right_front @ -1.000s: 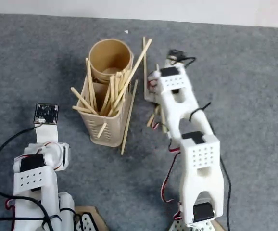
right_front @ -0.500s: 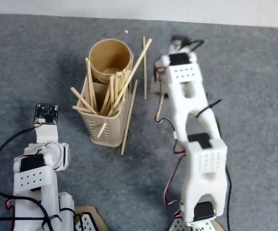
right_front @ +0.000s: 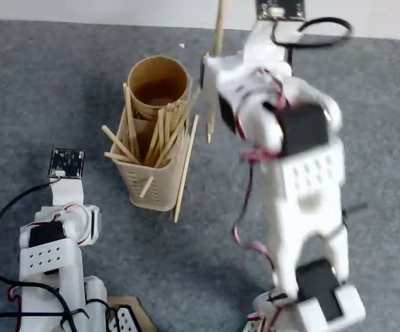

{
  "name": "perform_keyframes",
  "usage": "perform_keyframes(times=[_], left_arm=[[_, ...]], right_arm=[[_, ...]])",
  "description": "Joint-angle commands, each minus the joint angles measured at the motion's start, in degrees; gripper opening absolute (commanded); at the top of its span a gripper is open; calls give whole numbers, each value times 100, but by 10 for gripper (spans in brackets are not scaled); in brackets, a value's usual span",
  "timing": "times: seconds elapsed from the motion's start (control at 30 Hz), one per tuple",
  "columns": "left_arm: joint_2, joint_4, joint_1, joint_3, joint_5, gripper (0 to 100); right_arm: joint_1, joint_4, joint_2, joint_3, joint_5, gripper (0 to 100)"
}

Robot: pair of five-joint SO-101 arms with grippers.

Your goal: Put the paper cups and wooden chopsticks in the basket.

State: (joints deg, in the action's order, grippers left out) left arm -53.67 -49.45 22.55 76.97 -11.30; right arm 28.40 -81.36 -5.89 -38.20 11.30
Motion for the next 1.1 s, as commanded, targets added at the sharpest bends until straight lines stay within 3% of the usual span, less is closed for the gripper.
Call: perform_keyframes(times=[0.0, 0.17, 0.43, 0.63, 0.83, 1.07], left_arm=[[-4, 70, -101, -22, -53, 235], [-4, 70, -101, -22, -53, 235], [-4, 79, -101, -22, -53, 235], [-4, 70, -101, -13, -53, 235], [-4, 70, -101, -13, -53, 235], [-4, 79, -101, -13, -53, 235]], right_arm=[[479, 549, -954, -163, -79, 5], [822, 1112, -1077, -154, -105, 5], [1552, 1701, -1086, 233, -985, 5], [1543, 3960, -1174, 2475, -1758, 5], [1569, 6563, -2325, 5253, -1811, 5], [1569, 7424, -3846, 7732, -1785, 5]])
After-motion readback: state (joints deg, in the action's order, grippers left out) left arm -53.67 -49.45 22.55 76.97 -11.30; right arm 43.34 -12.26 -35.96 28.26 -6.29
